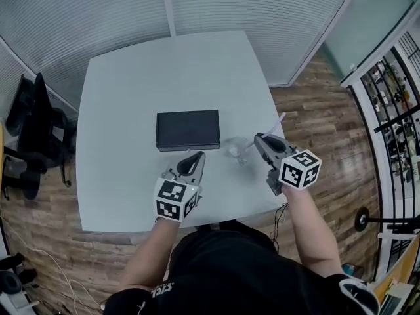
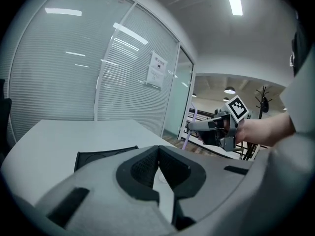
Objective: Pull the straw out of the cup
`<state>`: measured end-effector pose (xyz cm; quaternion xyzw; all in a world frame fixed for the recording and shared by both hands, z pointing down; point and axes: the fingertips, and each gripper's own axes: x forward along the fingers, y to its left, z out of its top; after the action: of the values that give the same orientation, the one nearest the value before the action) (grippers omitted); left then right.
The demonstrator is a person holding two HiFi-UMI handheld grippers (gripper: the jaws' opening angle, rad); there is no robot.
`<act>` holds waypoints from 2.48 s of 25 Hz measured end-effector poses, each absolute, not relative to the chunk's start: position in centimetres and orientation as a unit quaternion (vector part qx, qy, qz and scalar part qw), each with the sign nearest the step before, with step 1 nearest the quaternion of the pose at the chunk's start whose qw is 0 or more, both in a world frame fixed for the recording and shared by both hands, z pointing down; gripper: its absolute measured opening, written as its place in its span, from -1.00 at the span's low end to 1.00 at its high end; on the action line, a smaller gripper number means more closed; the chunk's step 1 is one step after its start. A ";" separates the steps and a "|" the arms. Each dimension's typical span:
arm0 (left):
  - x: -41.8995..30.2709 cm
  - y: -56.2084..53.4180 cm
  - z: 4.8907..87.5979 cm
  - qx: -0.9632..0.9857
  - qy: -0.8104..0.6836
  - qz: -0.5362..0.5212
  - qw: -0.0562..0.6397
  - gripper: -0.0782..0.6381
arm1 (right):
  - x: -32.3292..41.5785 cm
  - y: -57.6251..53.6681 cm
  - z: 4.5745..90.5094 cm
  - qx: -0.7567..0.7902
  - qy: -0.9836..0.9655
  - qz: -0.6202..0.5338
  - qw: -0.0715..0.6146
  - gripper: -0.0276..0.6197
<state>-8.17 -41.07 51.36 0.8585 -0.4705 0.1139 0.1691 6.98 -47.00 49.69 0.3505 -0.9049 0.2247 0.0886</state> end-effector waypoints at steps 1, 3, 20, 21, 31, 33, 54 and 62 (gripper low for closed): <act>-8.5 -40.7 51.1 0.860 -0.470 0.113 0.167 -0.75 | 7.0 -46.5 49.2 0.354 -0.905 0.221 0.085 -0.80; -9.2 -40.1 50.7 0.862 -0.467 0.112 0.163 -0.75 | 6.9 -45.5 48.3 0.363 -0.903 0.214 0.078 -0.80; -8.8 -39.4 47.2 0.871 -0.464 0.104 0.123 -0.75 | 9.7 -39.8 44.2 0.384 -0.905 0.177 0.042 -0.81; -8.7 -39.6 47.0 0.868 -0.470 0.102 0.125 -0.75 | 10.4 -39.8 43.9 0.385 -0.905 0.175 0.038 -0.81; -7.4 -41.7 43.8 0.850 -0.508 0.070 0.120 -0.75 | 18.6 -40.7 41.9 0.416 -0.895 0.160 0.019 -0.81; -7.3 -42.1 43.6 0.848 -0.513 0.071 0.117 -0.75 | 19.6 -40.9 42.2 0.420 -0.892 0.167 0.015 -0.81; -7.0 -42.2 43.2 0.843 -0.522 0.074 0.109 -0.75 | 20.0 -40.2 39.9 0.422 -0.901 0.102 0.020 -0.82; -6.9 -41.8 42.5 0.843 -0.523 0.071 0.101 -0.75 | 19.2 -39.3 36.6 0.412 -0.909 0.058 0.010 -0.83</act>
<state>-6.95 -41.76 42.53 0.8434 -0.5230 0.0710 0.1005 19.19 -39.27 36.55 0.4120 -0.9093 0.0582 0.0101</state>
